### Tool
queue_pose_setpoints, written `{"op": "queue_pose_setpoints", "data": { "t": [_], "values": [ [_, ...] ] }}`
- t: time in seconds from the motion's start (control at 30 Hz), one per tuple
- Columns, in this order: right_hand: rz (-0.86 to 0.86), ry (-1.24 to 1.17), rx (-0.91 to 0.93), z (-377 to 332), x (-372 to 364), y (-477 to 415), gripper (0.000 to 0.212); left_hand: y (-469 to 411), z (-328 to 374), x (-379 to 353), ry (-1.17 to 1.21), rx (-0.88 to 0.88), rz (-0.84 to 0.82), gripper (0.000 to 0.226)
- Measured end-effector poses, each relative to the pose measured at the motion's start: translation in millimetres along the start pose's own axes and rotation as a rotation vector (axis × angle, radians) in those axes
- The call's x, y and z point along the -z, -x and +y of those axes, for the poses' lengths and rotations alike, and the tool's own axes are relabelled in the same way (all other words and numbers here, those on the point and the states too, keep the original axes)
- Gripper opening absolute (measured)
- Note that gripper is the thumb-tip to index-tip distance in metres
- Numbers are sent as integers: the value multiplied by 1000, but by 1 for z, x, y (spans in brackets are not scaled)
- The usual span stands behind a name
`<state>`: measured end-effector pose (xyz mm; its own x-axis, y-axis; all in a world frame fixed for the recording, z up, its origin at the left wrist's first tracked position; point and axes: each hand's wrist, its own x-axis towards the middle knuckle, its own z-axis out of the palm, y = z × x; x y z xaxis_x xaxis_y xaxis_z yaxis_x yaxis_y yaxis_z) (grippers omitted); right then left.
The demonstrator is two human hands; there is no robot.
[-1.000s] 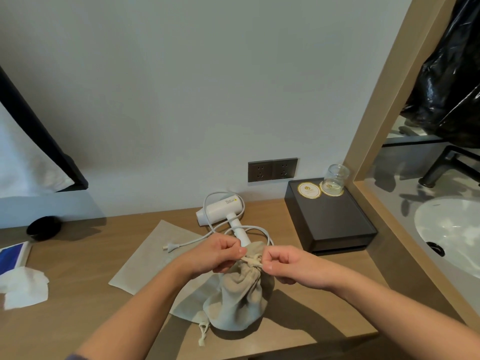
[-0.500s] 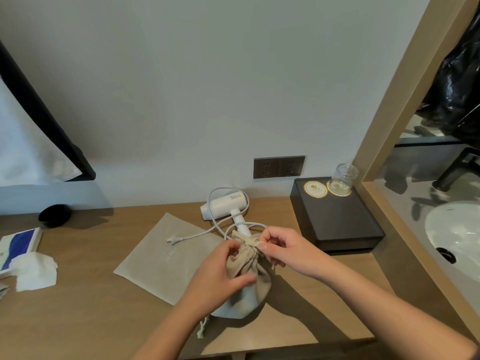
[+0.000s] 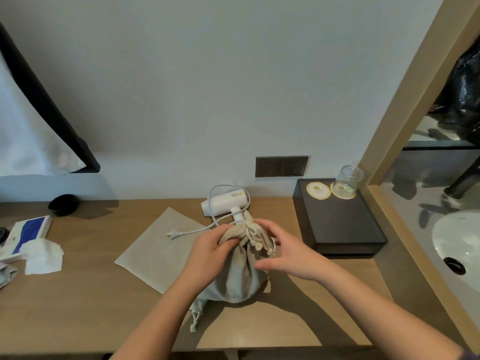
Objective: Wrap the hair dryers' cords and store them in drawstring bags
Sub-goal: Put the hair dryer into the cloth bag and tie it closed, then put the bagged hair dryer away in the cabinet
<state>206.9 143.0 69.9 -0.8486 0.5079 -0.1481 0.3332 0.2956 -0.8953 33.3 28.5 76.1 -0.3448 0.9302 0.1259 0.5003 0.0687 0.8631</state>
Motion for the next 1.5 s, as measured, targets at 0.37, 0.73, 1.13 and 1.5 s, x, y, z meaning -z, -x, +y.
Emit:
{"op": "queue_pose_setpoints", "data": {
  "t": [0.37,0.73,1.13,1.5],
  "values": [
    [152,-302,91,8,-8,2,14,9,34,8,138,92,110,26],
    [-81,-782,-296,21,-27,59,95,44,57,26,145,-36,41,28],
    [77,-1445,-503,-51,-124,107,35,122,73,70,93,-301,-298,32],
    [374,-1487,-436,-48,-182,154,39,197,62,99,152,-185,-419,31]
  ]
}}
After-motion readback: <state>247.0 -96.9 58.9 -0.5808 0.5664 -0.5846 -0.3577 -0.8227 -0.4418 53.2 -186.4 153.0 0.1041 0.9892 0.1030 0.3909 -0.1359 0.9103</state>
